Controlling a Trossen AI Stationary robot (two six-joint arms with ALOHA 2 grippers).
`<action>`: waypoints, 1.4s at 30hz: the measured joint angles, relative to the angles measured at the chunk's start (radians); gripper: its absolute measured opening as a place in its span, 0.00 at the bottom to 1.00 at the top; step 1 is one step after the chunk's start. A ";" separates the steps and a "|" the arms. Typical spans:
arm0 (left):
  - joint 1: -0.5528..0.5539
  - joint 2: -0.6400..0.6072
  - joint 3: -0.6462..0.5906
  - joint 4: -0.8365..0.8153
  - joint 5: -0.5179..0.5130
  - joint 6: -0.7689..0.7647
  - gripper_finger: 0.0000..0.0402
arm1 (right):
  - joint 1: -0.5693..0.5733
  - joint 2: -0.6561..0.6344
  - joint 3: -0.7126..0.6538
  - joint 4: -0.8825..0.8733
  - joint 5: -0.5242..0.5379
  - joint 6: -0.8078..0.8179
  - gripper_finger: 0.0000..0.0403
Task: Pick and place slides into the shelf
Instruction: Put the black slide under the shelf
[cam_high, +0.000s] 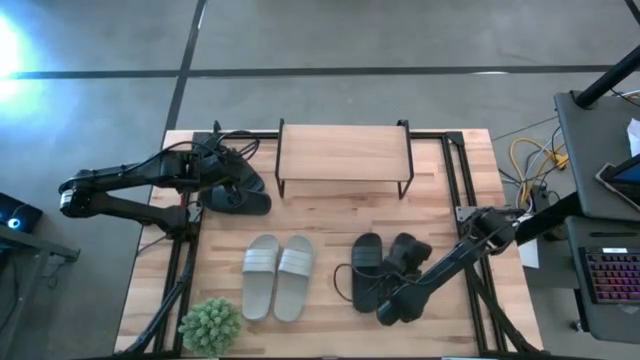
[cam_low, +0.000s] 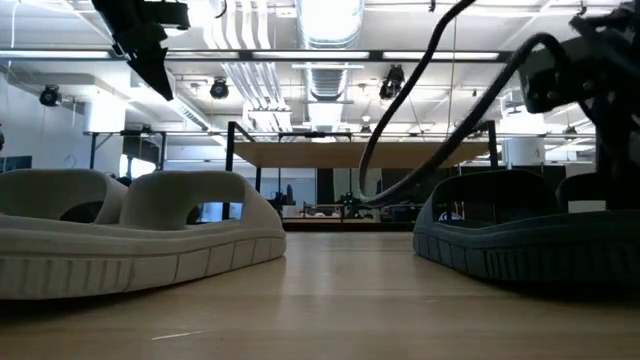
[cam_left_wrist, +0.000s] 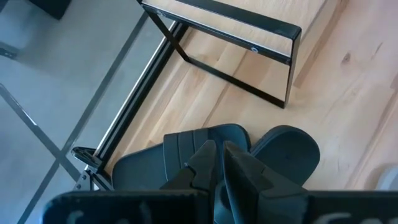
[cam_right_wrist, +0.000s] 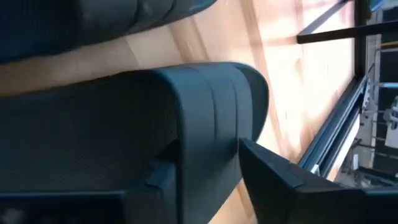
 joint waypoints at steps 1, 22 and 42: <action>0.000 0.001 0.000 0.000 0.000 -0.002 0.04 | -0.003 -0.006 -0.011 0.007 0.000 -0.006 0.29; 0.000 0.015 0.000 0.094 0.002 -0.005 0.04 | -0.014 -0.305 0.098 -0.130 0.178 0.058 0.02; 0.000 -0.009 0.000 0.124 0.002 0.000 0.04 | -0.591 -0.457 0.202 -0.073 0.682 -0.739 0.04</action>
